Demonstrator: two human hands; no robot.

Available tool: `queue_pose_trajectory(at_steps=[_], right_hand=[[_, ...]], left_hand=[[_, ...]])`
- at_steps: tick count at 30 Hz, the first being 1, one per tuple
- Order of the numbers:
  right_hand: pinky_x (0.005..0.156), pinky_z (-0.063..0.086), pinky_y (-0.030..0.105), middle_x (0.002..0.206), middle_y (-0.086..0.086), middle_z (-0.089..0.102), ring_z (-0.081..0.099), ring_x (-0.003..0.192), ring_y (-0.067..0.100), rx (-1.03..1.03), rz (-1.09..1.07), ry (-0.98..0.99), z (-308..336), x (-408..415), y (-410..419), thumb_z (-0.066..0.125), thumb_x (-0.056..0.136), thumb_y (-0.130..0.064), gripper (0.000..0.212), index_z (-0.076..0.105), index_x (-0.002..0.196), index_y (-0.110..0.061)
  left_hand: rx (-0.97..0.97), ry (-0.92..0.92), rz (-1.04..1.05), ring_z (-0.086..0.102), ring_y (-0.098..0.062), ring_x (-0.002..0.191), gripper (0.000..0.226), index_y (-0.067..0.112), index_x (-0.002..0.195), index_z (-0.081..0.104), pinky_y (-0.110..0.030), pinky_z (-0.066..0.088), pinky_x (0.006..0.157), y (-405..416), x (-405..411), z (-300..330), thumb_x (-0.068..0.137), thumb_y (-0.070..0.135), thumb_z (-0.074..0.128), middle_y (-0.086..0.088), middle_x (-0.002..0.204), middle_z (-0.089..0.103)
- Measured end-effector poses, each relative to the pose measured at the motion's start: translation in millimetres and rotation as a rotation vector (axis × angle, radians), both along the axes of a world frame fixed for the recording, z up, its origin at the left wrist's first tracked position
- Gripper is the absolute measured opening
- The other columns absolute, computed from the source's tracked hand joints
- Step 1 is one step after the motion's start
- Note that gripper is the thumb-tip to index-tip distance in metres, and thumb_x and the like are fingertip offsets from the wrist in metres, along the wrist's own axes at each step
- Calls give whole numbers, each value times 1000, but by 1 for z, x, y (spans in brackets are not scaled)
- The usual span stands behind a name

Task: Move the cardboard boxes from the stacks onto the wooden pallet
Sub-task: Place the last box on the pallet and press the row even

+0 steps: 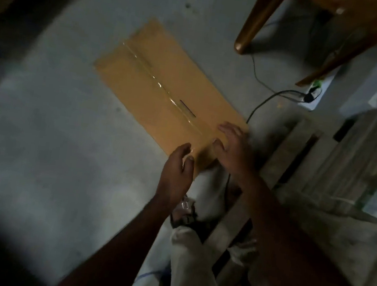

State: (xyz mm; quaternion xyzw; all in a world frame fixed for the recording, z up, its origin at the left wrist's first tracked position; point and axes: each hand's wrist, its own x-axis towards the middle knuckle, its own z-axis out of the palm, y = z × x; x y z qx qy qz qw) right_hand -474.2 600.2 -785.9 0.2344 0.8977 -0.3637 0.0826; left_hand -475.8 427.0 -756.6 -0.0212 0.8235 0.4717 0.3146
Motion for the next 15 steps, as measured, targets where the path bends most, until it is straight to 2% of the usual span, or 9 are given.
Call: queue_pose_trajectory(at_steps=[2, 5, 10, 11, 13, 15], right_hand=[[109, 37, 42, 145, 14, 50, 45, 134, 33, 40, 52, -93, -47, -13, 20, 63, 89, -21, 46, 59, 133, -7], [114, 30, 44, 158, 10, 34, 30, 144, 31, 108, 85, -218, -96, -27, 39, 63, 91, -25, 56, 48, 144, -13], [117, 23, 46, 165, 13, 3, 7, 150, 35, 247, 54, -337, -139, -39, 63, 62, 90, -36, 73, 28, 153, -23], [117, 23, 45, 165, 15, 0, 6, 150, 36, 245, 30, -370, -144, -42, 68, 62, 90, -37, 77, 23, 155, -23], [115, 26, 45, 163, 17, 6, 12, 149, 38, 199, -18, -423, -150, -46, 76, 63, 90, -38, 84, 16, 157, -22], [111, 32, 47, 158, 17, 21, 24, 143, 39, 167, -38, -429, -155, -51, 84, 65, 88, -38, 87, 14, 157, -22]], left_hand=[[-77, 6, 76, 50, -25, 133, 41, 5, 142, 50, -38, 39, 112, 17, -8, -47, 102, 15, 47, -13, 142, 55], [-240, -51, 231, 48, -34, 131, 43, -1, 138, 53, -39, 35, 111, 27, -11, -104, 97, 14, 52, -20, 138, 56], [-432, -277, 479, 44, -43, 131, 60, -4, 145, 36, -46, 37, 109, 35, -3, -147, 96, 26, 52, -28, 143, 44], [-399, -369, 521, 48, -43, 126, 58, -3, 142, 36, -47, 44, 103, 36, -2, -150, 96, 26, 55, -27, 140, 46], [-196, -540, 608, 60, -34, 100, 48, 2, 121, 43, -42, 54, 76, 39, 1, -152, 87, 29, 64, -21, 119, 55], [-20, -632, 647, 59, -24, 80, 32, 6, 95, 49, -33, 49, 64, 44, 2, -149, 82, 29, 68, -14, 96, 57]])
